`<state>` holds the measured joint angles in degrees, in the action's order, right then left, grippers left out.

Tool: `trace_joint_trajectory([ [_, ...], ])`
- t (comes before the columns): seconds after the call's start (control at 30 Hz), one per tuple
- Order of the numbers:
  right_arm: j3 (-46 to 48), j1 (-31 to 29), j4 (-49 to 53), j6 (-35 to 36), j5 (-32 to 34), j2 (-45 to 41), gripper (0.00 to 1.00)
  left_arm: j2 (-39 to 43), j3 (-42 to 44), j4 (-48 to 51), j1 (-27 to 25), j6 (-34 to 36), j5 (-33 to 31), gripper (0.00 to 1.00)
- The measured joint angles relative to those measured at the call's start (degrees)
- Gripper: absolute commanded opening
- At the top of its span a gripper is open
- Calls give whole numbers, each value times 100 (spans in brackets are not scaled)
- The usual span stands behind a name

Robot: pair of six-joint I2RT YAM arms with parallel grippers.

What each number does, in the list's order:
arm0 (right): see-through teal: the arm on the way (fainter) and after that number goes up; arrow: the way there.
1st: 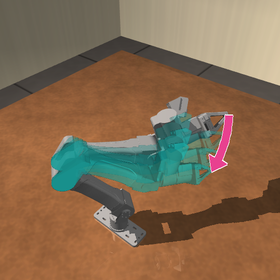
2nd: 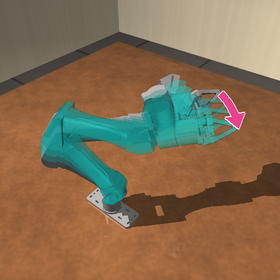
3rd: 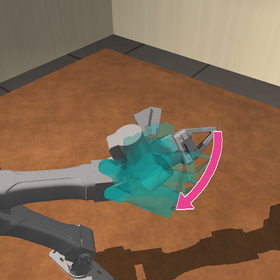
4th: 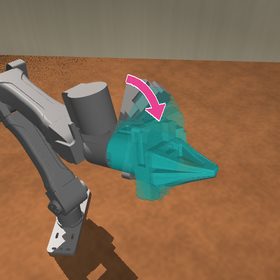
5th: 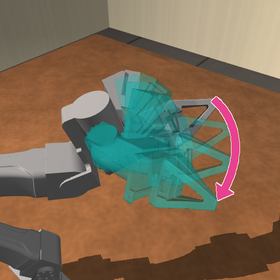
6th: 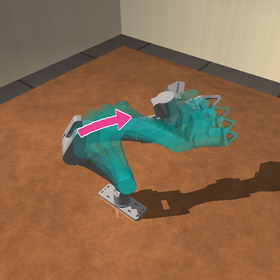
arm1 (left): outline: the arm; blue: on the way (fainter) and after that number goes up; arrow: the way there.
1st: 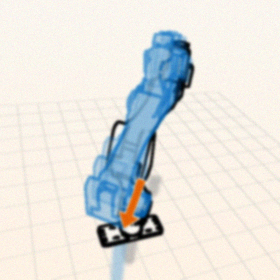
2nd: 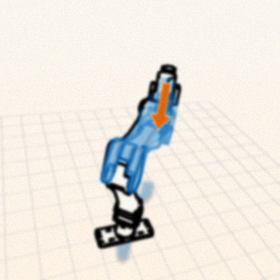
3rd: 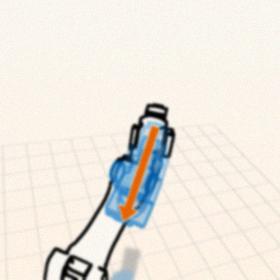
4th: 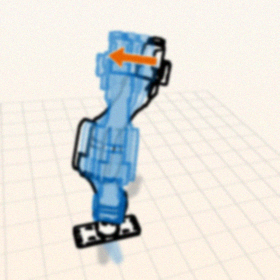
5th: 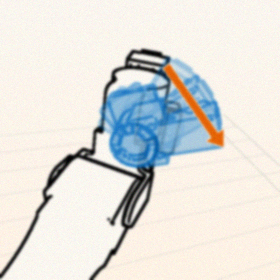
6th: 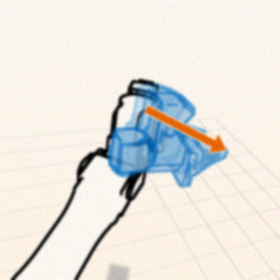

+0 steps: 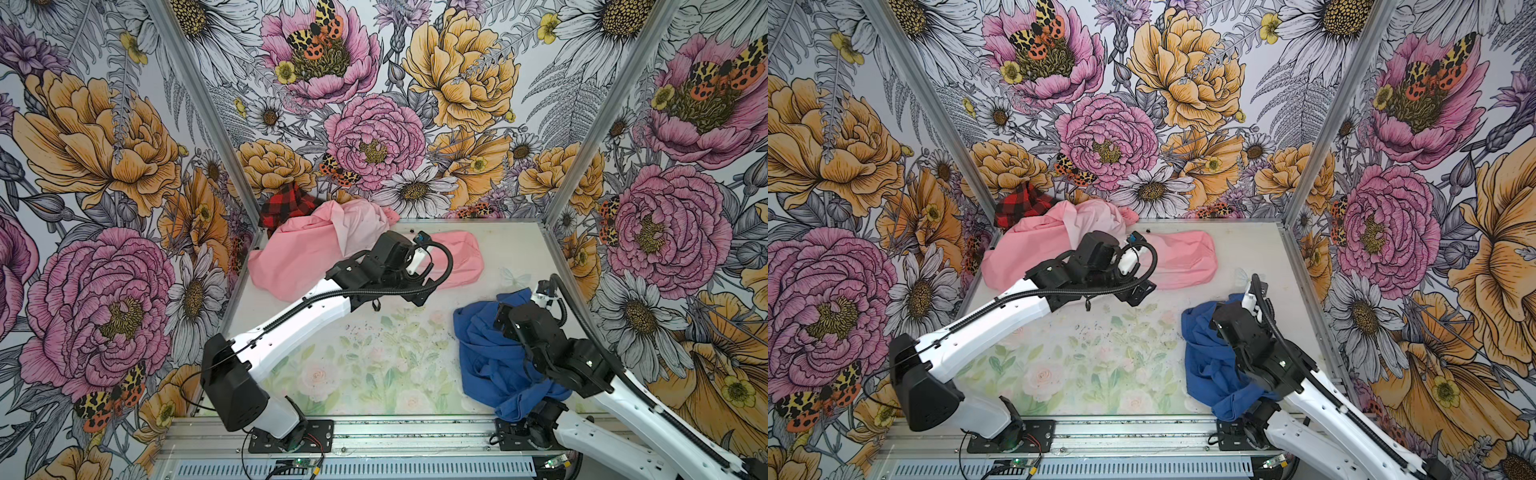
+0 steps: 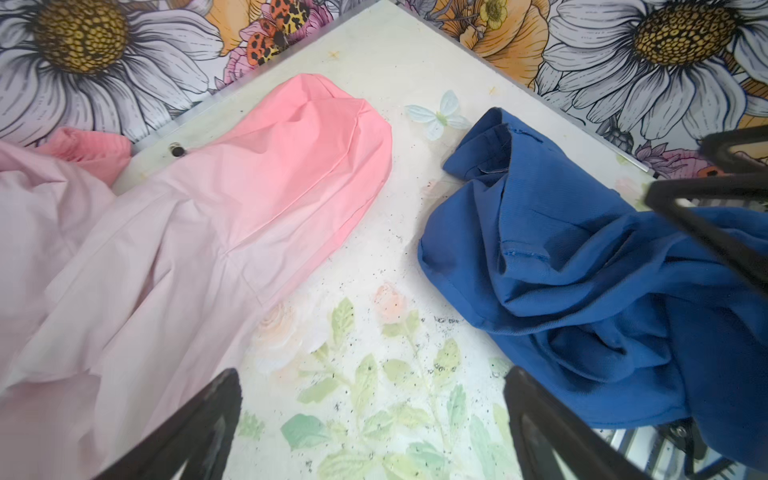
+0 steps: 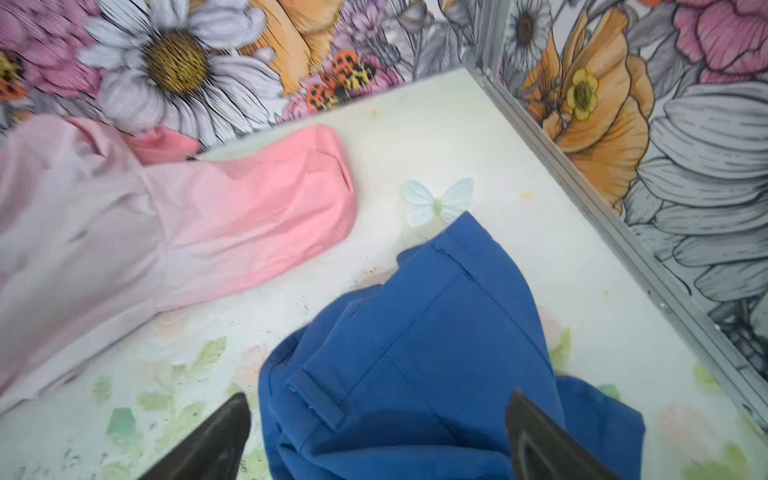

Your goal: Pick out a specific cloth from the pile

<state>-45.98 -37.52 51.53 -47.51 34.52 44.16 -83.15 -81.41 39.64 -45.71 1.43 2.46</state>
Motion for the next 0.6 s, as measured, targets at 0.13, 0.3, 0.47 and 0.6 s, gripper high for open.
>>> trace_joint_trajectory([
  [0.13,-4,483,131,181,-831,708,97,511,380,133,13,-63,195,99],
  [0.3,-313,584,24,634,-1626,1628,98,708,752,173,59,-109,365,99],
  [0.47,-376,584,-85,857,-2037,2339,97,767,1084,44,177,-133,562,99],
  [0.6,-376,584,-105,837,-2090,2885,95,776,1213,-35,203,-153,662,99],
])
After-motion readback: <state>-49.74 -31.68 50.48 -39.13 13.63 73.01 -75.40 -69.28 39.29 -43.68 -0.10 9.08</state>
